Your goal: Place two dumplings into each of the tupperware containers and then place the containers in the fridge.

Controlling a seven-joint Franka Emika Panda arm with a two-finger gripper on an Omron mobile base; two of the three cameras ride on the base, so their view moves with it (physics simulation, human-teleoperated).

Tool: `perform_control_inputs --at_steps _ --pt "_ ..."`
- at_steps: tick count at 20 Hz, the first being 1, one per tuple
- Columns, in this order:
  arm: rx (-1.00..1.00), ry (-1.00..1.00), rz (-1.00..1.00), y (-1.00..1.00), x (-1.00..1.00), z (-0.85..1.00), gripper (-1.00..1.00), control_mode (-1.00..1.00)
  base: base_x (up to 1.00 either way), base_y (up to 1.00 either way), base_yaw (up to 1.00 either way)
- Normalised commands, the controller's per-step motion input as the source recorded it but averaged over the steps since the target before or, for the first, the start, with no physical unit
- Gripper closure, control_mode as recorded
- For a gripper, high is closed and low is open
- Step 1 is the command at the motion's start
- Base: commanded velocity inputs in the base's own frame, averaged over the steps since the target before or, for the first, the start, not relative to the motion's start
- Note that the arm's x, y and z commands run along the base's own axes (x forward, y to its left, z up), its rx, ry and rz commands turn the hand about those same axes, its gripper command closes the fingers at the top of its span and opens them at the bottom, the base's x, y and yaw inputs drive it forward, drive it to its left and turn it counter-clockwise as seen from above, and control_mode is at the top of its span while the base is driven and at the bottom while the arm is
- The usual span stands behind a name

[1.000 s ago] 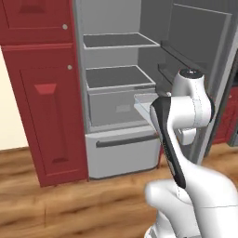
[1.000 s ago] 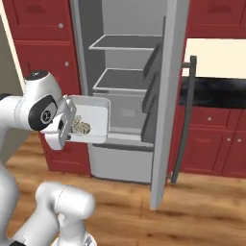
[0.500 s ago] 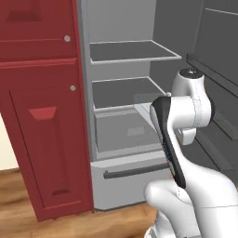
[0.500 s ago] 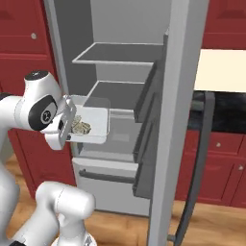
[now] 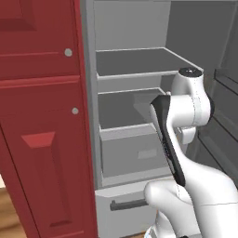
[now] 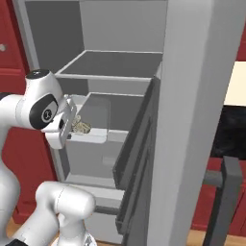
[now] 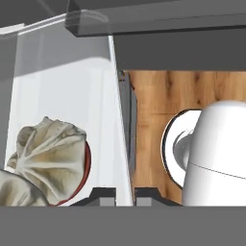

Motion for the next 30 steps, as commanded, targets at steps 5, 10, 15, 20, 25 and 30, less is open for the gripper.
perform_control_inputs --at_steps 5,10,15,20,25,30 --pt "0.0 0.0 0.0 0.0 0.0 0.0 1.0 1.0 0.57 -0.22 0.11" --pt "0.0 0.0 0.0 0.0 0.0 0.0 1.0 1.0 0.51 -0.2 0.09" --pt "0.0 0.0 0.0 0.0 0.0 0.0 1.0 1.0 0.43 -0.31 0.02" --pt "0.0 0.0 0.0 0.0 0.0 0.0 1.0 1.0 0.4 -0.28 0.0" --pt "0.0 0.0 0.0 0.0 0.0 0.0 1.0 1.0 0.32 -0.23 0.0" --pt "0.0 -0.02 0.0 -0.22 0.12 -0.64 1.0 -1.0 0.0 0.0 0.0"
